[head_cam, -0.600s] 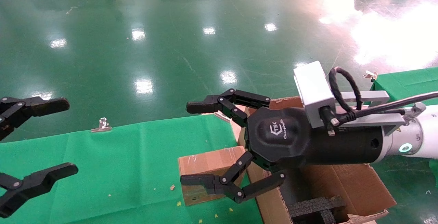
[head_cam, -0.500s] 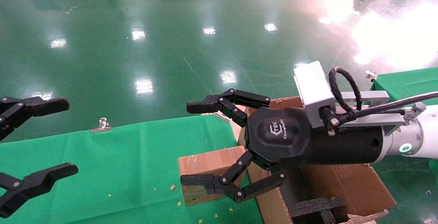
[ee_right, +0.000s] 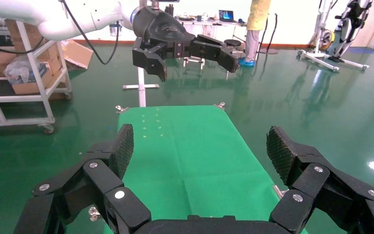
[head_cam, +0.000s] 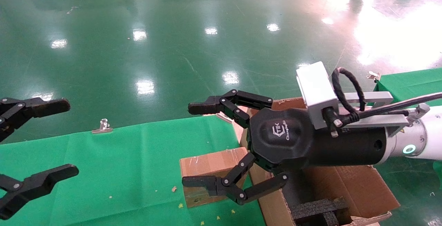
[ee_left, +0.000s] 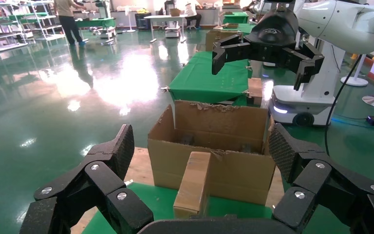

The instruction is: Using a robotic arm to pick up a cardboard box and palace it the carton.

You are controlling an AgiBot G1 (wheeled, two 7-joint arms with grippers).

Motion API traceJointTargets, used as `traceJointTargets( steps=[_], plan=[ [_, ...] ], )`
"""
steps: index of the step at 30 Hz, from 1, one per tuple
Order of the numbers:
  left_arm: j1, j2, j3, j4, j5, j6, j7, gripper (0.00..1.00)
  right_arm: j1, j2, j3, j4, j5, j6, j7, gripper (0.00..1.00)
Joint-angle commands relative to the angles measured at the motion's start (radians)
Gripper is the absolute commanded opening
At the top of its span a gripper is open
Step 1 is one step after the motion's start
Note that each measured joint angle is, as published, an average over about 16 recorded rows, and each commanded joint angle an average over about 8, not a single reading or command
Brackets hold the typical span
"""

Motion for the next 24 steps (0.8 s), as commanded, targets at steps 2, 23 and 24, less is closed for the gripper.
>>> traceJointTargets(
  steps=[2,23,24],
  plan=[
    [0.0,0.0,0.0,0.0,0.0,0.0,0.0,0.0,0.0,0.0,0.0,0.0,0.0,0.0,0.0,1.0],
    [0.0,0.0,0.0,0.0,0.0,0.0,0.0,0.0,0.237,-0.021,-0.204,-0.025,-0.256,-0.096,0.063,1.0],
    [0.0,0.0,0.0,0.0,0.0,0.0,0.0,0.0,0.26,-0.026,-0.231,-0.032,-0.277,-0.098,0.069,1.0]
  ],
)
